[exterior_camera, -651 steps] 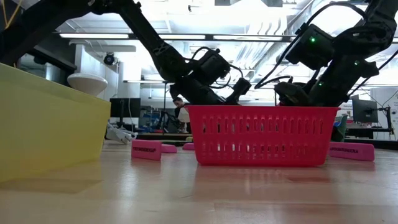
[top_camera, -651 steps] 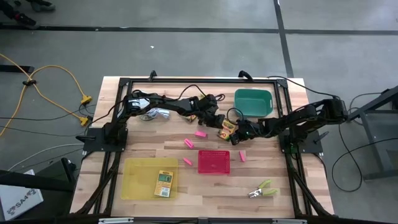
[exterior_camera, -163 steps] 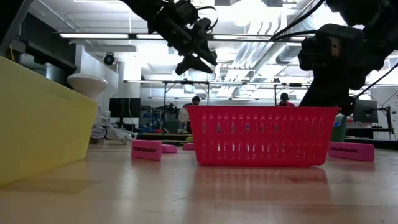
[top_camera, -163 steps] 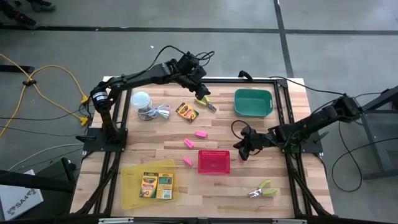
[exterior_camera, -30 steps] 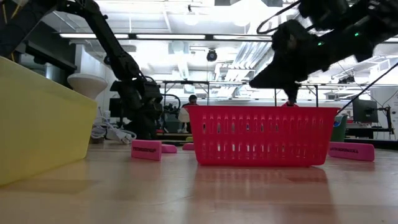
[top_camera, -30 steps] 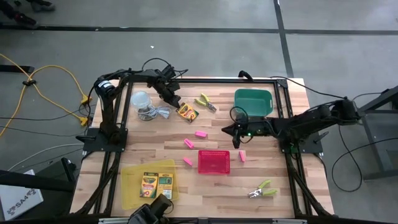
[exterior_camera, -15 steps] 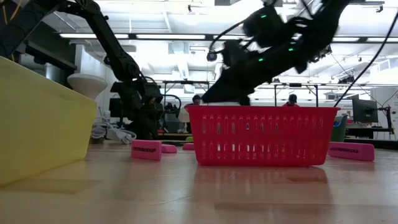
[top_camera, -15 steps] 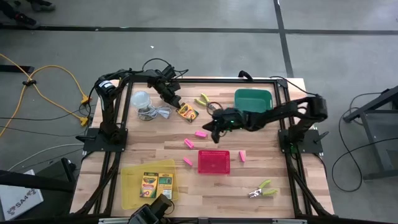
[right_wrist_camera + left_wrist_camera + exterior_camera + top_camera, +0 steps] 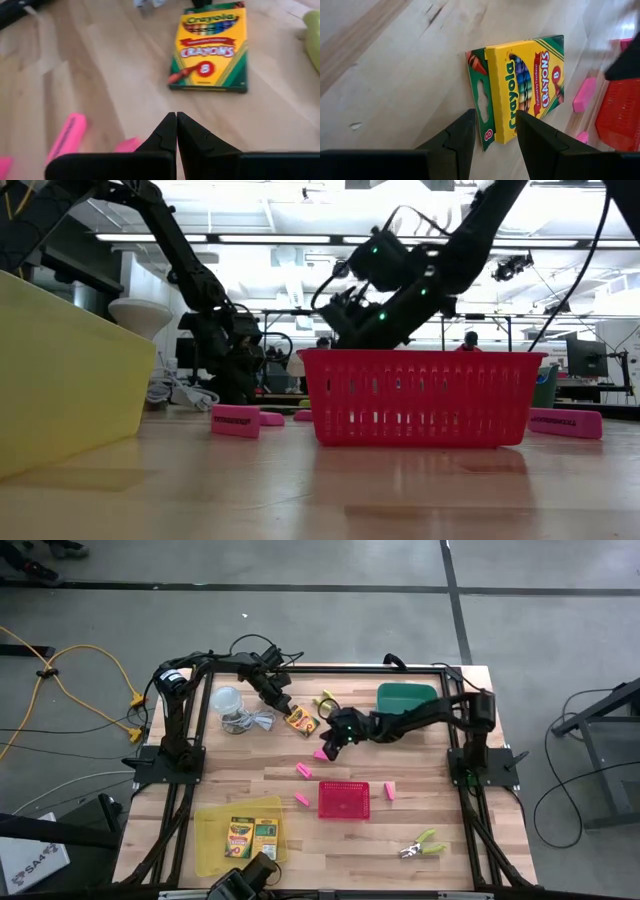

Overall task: Pick & Place School Supplies
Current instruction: Put the yellow crayon box into the yellow bin

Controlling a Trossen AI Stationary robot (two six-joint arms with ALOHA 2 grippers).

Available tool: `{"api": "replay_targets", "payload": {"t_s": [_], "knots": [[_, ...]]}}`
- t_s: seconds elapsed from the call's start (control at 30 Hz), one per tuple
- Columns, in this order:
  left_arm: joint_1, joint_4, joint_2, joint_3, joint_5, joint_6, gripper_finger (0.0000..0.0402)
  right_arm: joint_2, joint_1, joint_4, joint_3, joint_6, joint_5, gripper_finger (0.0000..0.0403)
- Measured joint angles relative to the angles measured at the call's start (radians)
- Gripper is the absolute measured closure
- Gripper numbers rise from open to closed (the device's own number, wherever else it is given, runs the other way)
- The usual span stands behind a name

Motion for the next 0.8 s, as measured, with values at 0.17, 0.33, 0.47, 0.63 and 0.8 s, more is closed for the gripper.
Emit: {"api": "replay_targets", "payload": {"t_s": [0.17, 0.33, 0.47, 0.63, 0.8], "knots": [[-0.006, 0.002, 0.000, 0.000, 0.003, 0.002, 0.0263, 0.042, -0.021, 0.000, 0.022, 0.002, 0.001, 0.0401], [-0.018, 0.006, 0.000, 0.000, 0.007, 0.002, 0.0263, 0.043, -0.038, -0.002, 0.023, 0.002, 0.003, 0.0401], [-0.026, 0.013, 0.000, 0.000, 0.009, -0.006, 0.0263, 0.043, -0.042, -0.017, 0.023, 0.002, 0.003, 0.0401], [-0.040, 0.029, 0.000, 0.000, 0.008, -0.023, 0.0263, 0.043, -0.035, -0.087, 0.023, 0.002, 0.052, 0.0401], [-0.054, 0.046, 0.000, 0.000, 0.004, -0.043, 0.0263, 0.043, -0.026, -0.087, 0.023, 0.002, 0.056, 0.0401]]}}
